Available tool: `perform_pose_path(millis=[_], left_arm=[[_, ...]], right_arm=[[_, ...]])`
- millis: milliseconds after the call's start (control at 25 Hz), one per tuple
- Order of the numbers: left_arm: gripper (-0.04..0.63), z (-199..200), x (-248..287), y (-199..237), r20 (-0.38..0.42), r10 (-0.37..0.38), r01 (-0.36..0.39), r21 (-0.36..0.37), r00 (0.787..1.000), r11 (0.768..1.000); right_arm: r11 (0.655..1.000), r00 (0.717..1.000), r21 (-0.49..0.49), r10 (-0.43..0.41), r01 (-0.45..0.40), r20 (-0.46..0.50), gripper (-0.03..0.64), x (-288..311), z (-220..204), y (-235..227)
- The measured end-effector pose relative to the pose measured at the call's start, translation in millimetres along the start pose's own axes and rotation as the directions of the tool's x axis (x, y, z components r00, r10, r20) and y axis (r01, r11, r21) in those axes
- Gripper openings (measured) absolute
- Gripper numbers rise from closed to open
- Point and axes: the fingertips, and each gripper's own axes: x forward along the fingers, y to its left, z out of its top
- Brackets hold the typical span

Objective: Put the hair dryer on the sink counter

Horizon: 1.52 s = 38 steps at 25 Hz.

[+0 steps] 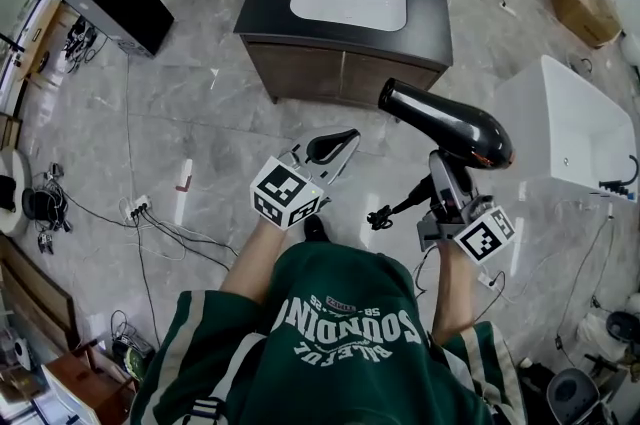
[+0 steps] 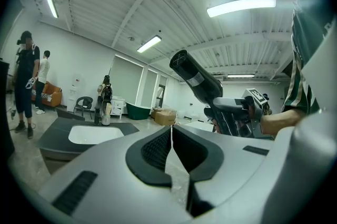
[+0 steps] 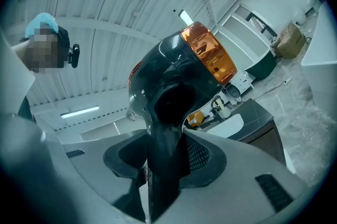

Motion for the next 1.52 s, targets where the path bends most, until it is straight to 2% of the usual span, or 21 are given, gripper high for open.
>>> perform_pose_path(millis=[440,840,1120,1520], left_arm=[[0.015,-5,-27,51,-0.004,-0.001,0.001,-0.015,1.0,1.0],[0.015,0,-7,87,-0.019,-0.02,0.02,-0.005,1.0,1.0],[0.015,-1,48,135,-0.033,-0.023,0.023,-0.004,0.999,1.0],[0.015,12,180,219,-0.063,-0.019,0.018,-0.007,0.998,1.0]], right_arm=[[1.0,1.0,-0.009,-0.025,0.025,-0.006,0.184,38,-22,12],[0.999,0.999,-0.013,-0.039,0.039,0.02,0.184,70,-9,-10],[0.999,0.999,-0.008,-0.036,0.036,0.023,0.184,114,8,-61],[1.0,1.0,0.015,-0.014,0.014,0.013,0.184,201,69,-178]])
